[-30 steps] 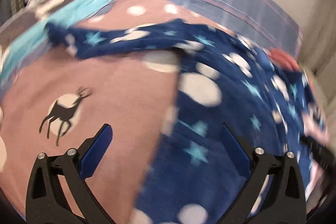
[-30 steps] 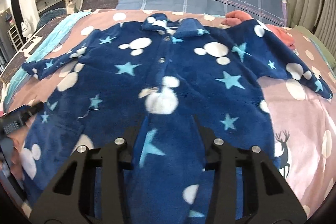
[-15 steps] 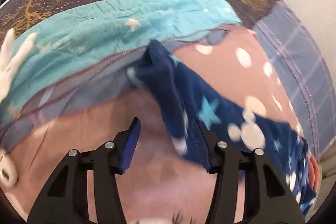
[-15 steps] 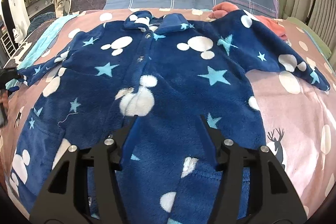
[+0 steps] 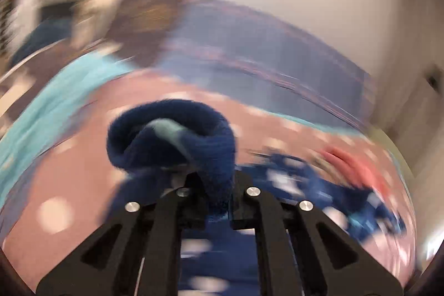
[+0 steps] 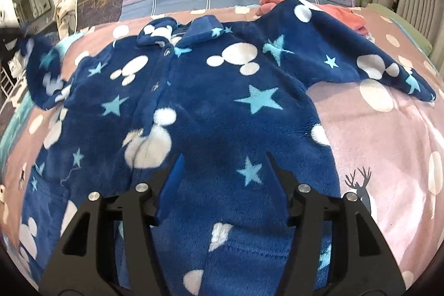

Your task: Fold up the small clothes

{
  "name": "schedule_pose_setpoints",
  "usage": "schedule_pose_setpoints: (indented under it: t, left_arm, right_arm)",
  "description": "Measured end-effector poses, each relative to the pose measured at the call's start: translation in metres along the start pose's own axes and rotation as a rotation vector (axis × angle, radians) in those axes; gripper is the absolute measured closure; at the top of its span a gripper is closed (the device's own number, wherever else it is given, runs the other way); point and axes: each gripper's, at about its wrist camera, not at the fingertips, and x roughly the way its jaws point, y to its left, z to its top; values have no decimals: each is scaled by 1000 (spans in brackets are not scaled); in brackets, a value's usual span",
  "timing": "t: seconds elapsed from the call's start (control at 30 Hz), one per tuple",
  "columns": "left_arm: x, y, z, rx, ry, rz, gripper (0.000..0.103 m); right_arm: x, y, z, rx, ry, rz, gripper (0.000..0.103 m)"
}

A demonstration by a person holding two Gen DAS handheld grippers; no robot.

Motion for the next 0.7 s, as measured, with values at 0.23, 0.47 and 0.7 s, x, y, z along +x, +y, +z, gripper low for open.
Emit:
schedule_pose_setpoints:
  t: [0.23, 0.47, 0.7]
  left_arm:
    - [4, -111, -70, 342, 33, -112, 20]
    - [8, -4, -101, 287, 100, 177, 11]
    - [54, 76, -106, 100, 230, 296, 11]
  right_arm:
    - [-6, -30, -1, 46, 8, -28, 42]
    - [9, -38, 27, 54, 74, 178, 52]
    - [84, 29, 102, 80, 197, 570, 60]
